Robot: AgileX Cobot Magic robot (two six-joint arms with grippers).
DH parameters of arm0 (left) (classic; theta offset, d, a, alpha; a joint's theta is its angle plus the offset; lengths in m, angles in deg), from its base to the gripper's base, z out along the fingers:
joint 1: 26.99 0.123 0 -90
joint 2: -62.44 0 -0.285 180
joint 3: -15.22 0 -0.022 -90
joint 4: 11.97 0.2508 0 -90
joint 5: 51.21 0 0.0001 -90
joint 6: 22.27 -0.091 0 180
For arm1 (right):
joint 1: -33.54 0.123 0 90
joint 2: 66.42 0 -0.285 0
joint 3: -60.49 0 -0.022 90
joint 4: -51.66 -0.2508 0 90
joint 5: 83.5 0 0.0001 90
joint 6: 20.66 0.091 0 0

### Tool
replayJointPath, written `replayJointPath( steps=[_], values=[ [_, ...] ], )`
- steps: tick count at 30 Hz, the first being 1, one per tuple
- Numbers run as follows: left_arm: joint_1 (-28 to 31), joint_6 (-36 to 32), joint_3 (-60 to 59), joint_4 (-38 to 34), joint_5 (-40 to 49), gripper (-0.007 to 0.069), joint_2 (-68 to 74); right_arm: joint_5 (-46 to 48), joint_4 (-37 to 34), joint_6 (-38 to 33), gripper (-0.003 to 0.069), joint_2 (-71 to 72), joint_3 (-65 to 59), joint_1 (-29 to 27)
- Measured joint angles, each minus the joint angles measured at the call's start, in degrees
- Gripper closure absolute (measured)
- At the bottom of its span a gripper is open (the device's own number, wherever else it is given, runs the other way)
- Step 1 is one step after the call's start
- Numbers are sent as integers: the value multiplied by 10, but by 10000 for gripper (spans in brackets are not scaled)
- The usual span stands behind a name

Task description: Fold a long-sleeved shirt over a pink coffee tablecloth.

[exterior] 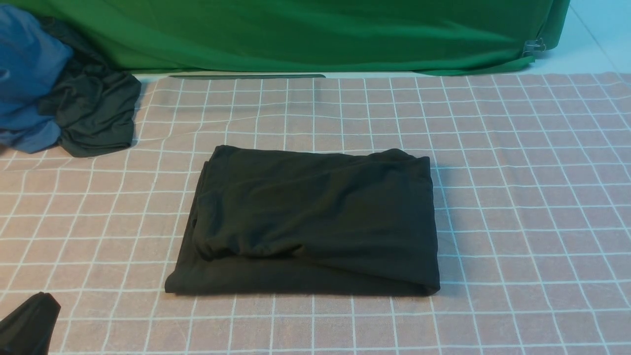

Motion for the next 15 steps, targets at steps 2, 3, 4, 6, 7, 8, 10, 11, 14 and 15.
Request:
replayJointPath(
  steps=[2, 3, 4, 6, 7, 8, 10, 11, 14, 15],
  values=[
    [0, -1, 0, 0, 0, 610, 0, 0, 0, 0, 442, 0, 0, 0],
    [0, -1, 0, 0, 0, 610, 0, 0, 0, 0, 442, 0, 0, 0],
    [0, -1, 0, 0, 0, 610, 0, 0, 0, 1, 442, 0, 0, 0],
    [0, -1, 0, 0, 0, 610, 0, 0, 0, 0, 442, 0, 0, 0],
    [0, -1, 0, 0, 0, 610, 0, 0, 0, -1, 441, 0, 0, 0],
    [0, -1, 0, 0, 0, 610, 0, 1, 0, -4, 440, 0, 0, 0],
    [0, -1, 0, 0, 0, 610, 0, 3, 0, -15, 433, 0, -7, -1],
    [0, -1, 0, 0, 0, 610, 0, 3, 0, -17, 433, 0, -9, -1],
    [0, -2, 0, 0, 0, 610, 0, 4, 0, -39, 424, 0, -54, -20],
    [0, -2, 0, 0, 0, 610, 0, 4, 0, -49, 424, 0, -75, -33]
  ],
)
